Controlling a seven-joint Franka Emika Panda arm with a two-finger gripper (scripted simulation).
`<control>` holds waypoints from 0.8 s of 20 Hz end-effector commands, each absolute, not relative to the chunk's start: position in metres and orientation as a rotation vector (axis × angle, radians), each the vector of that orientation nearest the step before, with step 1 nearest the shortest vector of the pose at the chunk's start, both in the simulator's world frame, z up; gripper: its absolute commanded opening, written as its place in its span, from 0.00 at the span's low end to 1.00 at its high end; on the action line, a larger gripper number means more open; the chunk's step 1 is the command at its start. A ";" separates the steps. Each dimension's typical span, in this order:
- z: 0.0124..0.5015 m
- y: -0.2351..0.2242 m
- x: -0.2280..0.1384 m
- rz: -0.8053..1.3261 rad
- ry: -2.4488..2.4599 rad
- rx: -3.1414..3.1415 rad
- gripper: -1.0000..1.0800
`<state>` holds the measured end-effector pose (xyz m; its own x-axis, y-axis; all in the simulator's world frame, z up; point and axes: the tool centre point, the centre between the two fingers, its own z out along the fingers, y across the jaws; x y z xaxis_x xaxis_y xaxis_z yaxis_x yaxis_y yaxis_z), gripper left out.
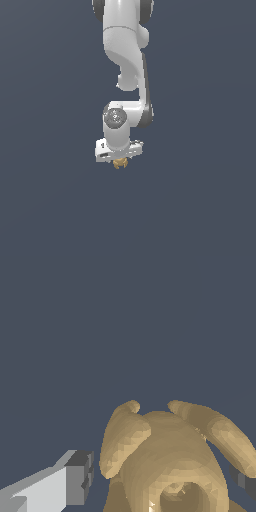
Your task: Pick up the object and move it to a goal position.
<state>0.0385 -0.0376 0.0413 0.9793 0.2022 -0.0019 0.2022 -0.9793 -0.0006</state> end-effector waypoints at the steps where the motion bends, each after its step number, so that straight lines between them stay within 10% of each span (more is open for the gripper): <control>1: 0.040 -0.038 0.040 0.000 -0.319 -3.125 0.96; 2: 0.040 -0.038 0.040 0.000 -0.319 -3.125 0.00; 16: 0.040 -0.037 0.037 0.000 -0.319 -3.125 0.00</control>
